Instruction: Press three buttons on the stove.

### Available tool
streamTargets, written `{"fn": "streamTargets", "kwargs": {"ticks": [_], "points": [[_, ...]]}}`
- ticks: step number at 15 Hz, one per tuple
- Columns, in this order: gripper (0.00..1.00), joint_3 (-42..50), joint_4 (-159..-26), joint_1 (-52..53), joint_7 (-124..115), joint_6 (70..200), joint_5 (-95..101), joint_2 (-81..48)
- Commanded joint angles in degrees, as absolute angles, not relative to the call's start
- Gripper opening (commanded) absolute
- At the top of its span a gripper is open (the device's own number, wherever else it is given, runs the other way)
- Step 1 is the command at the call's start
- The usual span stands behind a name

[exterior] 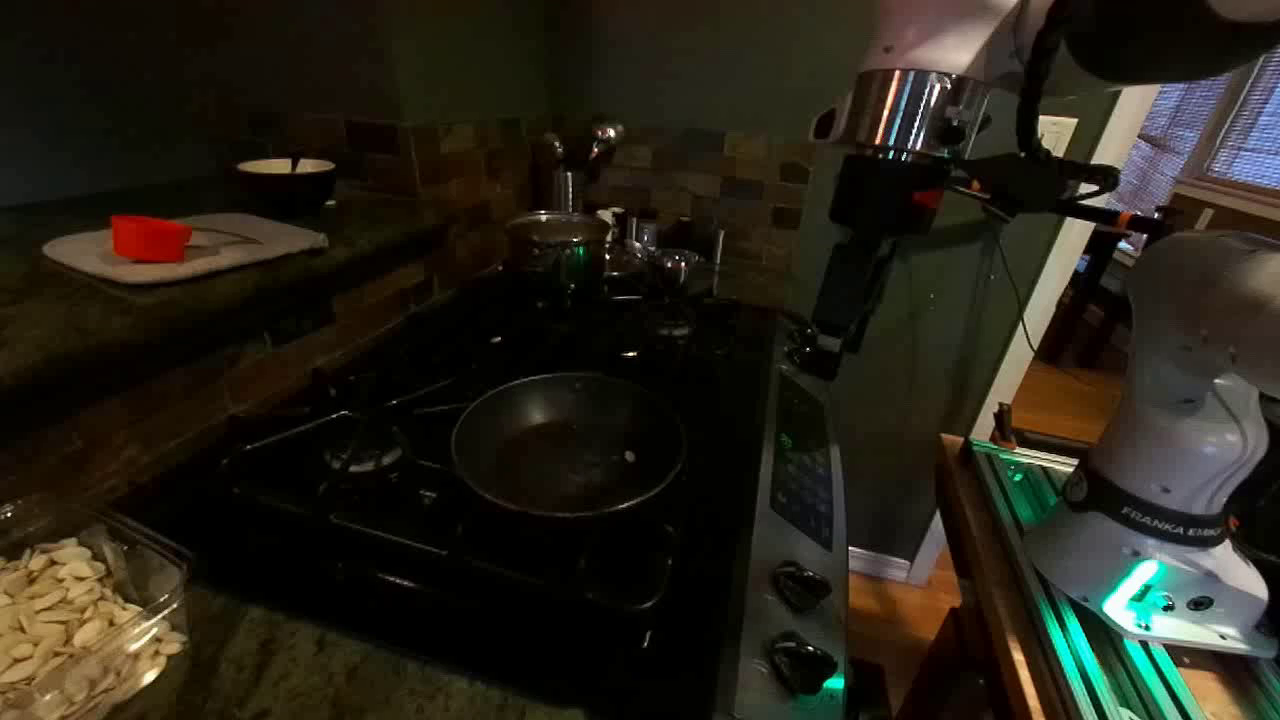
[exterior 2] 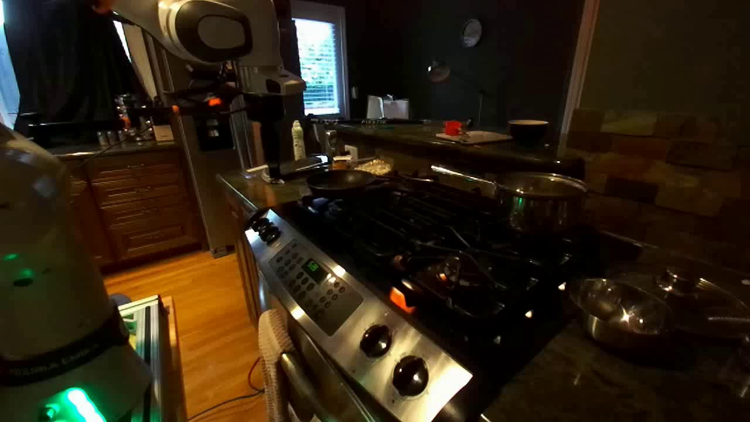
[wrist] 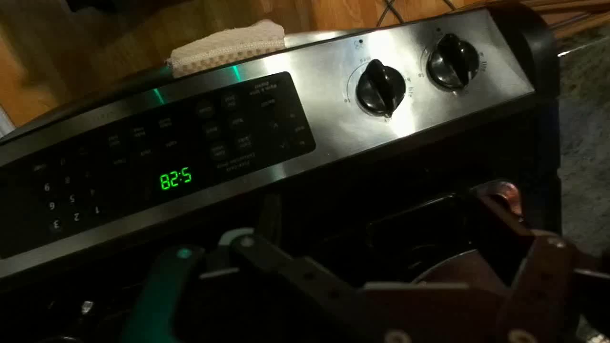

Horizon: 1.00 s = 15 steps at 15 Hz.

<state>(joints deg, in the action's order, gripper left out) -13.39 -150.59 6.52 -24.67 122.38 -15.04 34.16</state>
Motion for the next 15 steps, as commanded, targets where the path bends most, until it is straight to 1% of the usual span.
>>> {"fn": "streamTargets", "kwargs": {"ticks": [1,6,9,10,11,12,13,14,15], "points": [[1.00,-13.2,-150.5,6.7,-24.7,122.3,-14.9,34.1],[1.00,-13.8,-153.0,4.8,-26.3,124.5,-12.9,35.3],[1.00,-12.6,-155.2,4.1,-25.4,124.0,-12.8,35.4],[0.89,-12.5,-156.7,3.9,-25.1,124.3,-12.6,35.6],[0.73,-12.6,-157.6,3.6,-25.5,124.1,-12.3,35.6],[0.66,-12.9,-159.0,3.1,-25.9,124.3,-11.4,35.8],[0.56,-13.1,-160.1,2.5,-26.3,124.7,-10.3,36.0],[0.49,-12.7,-160.6,2.1,-25.6,124.9,-9.3,35.5],[0.42,-12.9,-157.8,1.2,-25.9,124.2,-7.6,32.9]]}}
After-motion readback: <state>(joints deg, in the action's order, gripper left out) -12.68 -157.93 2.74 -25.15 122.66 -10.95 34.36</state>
